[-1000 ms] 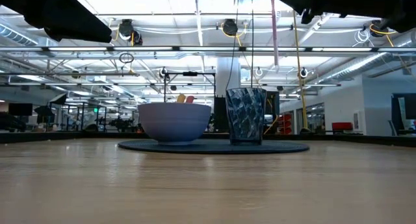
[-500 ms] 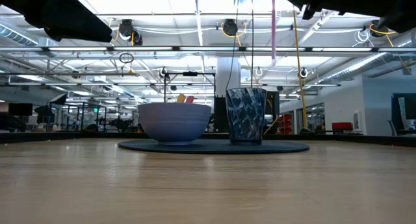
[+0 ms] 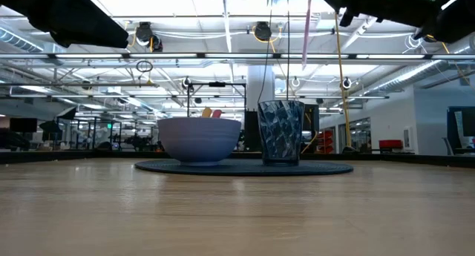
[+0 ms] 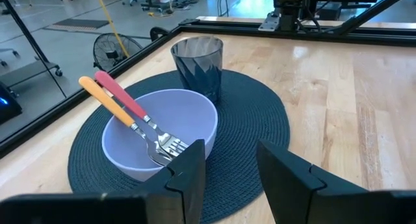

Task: Pick & Place Utensil
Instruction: Put the pink straw into the blue cup on the mat

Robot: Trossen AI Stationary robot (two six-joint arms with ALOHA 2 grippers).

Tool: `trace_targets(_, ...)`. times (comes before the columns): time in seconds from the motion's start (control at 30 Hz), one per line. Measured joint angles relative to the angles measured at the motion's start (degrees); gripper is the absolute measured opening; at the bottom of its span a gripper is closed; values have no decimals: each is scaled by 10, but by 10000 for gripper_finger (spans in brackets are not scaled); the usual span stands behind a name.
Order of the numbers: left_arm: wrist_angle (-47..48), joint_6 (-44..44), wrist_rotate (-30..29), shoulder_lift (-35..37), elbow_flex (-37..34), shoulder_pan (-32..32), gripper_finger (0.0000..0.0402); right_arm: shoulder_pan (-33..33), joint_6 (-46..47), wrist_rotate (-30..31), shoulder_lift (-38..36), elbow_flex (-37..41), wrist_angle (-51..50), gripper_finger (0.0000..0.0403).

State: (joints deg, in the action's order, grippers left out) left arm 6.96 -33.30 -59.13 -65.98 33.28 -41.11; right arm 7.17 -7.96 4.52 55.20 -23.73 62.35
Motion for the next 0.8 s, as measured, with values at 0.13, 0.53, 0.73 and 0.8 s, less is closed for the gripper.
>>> trace_targets(0.13, -1, 0, 0, 0, 0, 9, 145, 21, 23, -45, 26, 0, 43, 0)
trace_targets(0.53, -14, 0, 5, 0, 0, 24, 145, 83, 92, -108, 111, 0, 111, 0)
trace_targets(0.73, -13, 0, 3, 0, 0, 24, 145, 94, 112, -141, 155, 0, 150, 0)
trace_targets(0.8, -13, 0, 3, 0, 0, 24, 145, 94, 118, -150, 171, 0, 164, 0)
